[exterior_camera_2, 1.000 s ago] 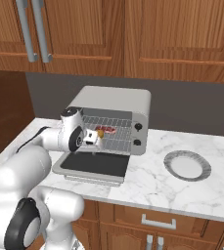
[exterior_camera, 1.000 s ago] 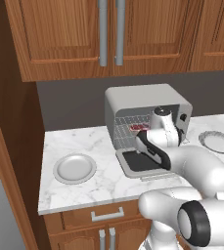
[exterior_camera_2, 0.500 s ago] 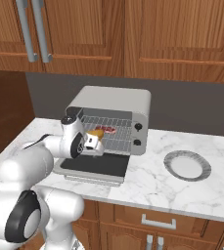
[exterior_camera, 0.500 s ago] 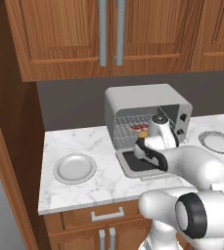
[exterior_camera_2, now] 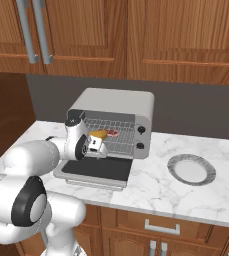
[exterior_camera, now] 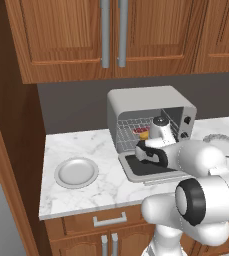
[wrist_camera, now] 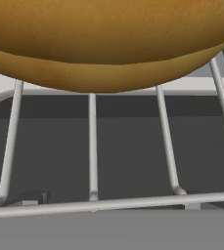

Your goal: Open the toaster oven door. Place the hotdog bun on the top rack in the toaster oven and place the steak on the bottom rack.

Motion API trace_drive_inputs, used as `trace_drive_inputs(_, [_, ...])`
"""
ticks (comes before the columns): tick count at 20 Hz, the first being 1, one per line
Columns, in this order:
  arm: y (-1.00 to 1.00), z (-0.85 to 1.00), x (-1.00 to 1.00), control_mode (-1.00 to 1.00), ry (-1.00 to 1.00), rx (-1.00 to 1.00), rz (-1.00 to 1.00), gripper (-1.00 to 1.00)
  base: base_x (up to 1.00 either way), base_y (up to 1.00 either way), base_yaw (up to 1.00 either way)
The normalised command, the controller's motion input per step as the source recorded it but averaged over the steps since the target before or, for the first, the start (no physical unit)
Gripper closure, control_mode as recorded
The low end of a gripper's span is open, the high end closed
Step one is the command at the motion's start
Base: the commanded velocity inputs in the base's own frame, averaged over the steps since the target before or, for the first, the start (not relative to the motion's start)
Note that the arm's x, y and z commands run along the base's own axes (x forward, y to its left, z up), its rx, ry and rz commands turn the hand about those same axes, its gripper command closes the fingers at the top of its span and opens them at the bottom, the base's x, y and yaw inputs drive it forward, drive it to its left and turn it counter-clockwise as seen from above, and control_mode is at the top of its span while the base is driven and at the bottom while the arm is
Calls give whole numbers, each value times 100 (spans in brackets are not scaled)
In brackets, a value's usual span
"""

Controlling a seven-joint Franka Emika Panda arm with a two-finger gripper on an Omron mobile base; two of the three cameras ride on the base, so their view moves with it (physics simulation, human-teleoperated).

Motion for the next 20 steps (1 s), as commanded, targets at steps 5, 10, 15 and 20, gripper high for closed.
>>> trace_drive_inputs(5, [-2,1,21,-100,0,0,0,-100,0,0,0])
trace_drive_inputs(10, [-5,5,36,-100,0,0,-1,-100,0,0,0])
trace_drive_inputs(15, [-4,0,42,-100,0,0,0,-100,0,0,0])
trace_drive_inputs(20, [-1,2,41,-100,0,0,0,-100,0,0,0])
